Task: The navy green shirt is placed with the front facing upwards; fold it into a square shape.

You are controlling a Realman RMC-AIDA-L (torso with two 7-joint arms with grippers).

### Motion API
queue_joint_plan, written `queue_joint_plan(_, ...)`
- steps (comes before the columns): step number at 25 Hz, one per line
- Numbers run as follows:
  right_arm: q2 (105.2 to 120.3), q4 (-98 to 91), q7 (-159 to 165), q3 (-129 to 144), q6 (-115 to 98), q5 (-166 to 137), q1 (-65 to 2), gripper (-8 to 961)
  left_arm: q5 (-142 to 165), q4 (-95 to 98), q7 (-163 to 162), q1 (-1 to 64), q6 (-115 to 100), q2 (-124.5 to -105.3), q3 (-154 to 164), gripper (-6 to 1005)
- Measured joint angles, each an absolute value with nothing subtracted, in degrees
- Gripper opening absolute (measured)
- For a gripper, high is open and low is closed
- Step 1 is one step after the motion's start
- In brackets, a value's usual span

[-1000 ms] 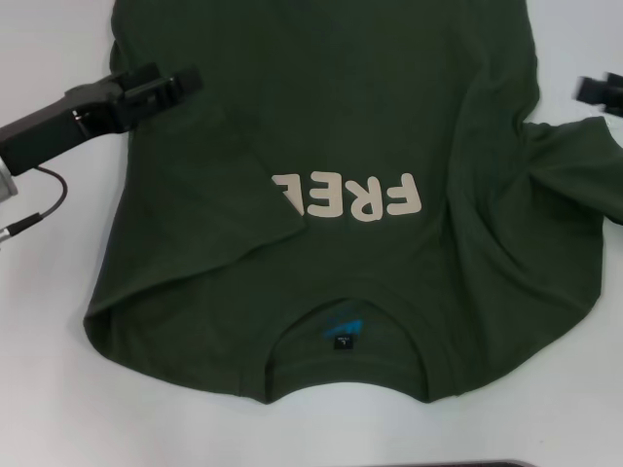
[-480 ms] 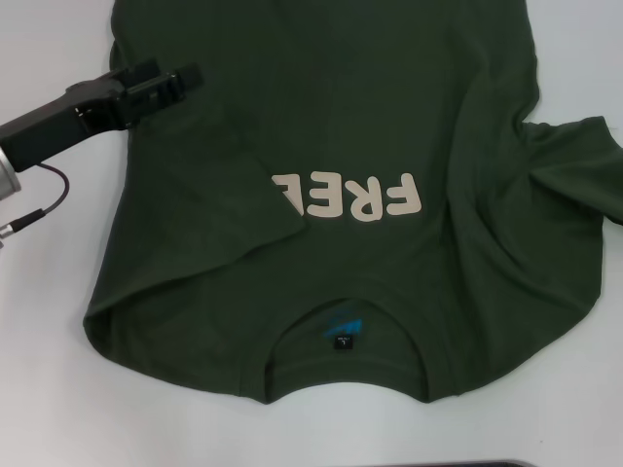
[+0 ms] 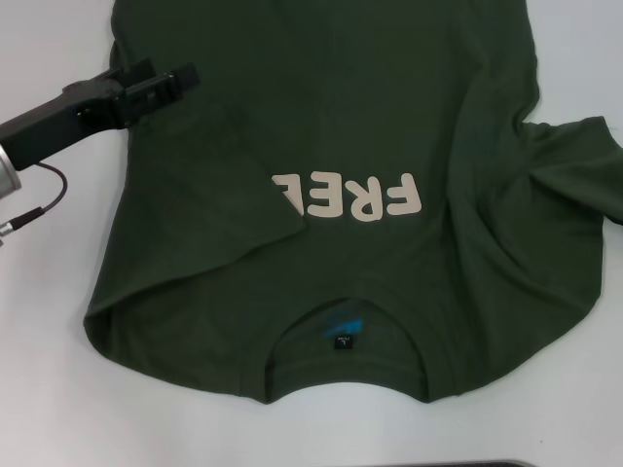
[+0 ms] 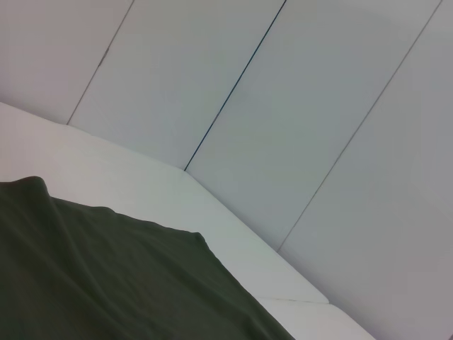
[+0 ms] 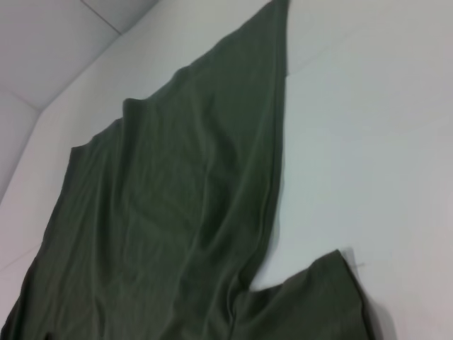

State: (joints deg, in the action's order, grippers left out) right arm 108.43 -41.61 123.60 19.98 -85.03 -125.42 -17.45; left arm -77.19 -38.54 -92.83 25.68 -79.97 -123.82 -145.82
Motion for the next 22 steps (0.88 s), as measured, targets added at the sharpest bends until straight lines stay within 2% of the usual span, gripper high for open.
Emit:
queue_joint_plan(14,110.42,-40.8,125.2,21.2,-79.5,-130.5,-21.1,903,-77.2,-38.4,-92.5,25.7,-79.6,-123.75,-145.8,918)
queue_joint_plan(22,110.82,-40.8,126.0,21.9,-77.6,-131.7,-22.8,896,-77.2,-38.2,-92.5,25.6,-78.8,-123.75,-145.9,917)
